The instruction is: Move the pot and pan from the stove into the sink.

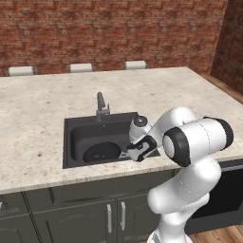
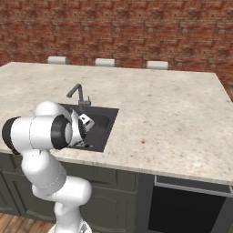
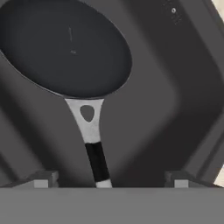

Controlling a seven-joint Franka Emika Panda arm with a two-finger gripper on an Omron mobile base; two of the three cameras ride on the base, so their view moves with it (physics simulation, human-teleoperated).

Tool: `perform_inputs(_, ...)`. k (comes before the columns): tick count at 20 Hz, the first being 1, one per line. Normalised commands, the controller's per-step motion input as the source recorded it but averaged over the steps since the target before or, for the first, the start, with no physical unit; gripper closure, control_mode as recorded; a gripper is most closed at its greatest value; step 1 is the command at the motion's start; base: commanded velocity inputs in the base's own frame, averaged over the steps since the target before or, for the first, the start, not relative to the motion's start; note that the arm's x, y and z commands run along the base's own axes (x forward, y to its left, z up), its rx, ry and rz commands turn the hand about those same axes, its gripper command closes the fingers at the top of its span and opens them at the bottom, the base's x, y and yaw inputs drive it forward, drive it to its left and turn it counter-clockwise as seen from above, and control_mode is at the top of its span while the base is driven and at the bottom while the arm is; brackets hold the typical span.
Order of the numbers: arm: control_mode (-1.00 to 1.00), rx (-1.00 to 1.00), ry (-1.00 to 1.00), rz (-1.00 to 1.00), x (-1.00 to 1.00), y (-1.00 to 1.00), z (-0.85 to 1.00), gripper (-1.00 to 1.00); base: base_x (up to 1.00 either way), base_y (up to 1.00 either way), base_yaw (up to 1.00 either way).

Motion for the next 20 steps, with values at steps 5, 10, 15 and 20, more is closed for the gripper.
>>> perform_inputs(5,-1.0,0.12,-0.02,0.0,-0.2,0.0,0.93,-1.0,0.0,0.0,0.0)
perform_inputs(10,-1.0,0.11,0.0,0.0,-0.27,0.02,1.0,-1.0,0.0,0.0,0.0)
perform_inputs(15,-1.0,0.08,0.06,0.0,-0.39,0.07,0.98,-1.0,0.0,0.0,0.0)
perform_inputs(20,-1.0,0.05,0.09,0.0,-0.62,0.08,0.89,-1.0,0.0,0.0,0.0)
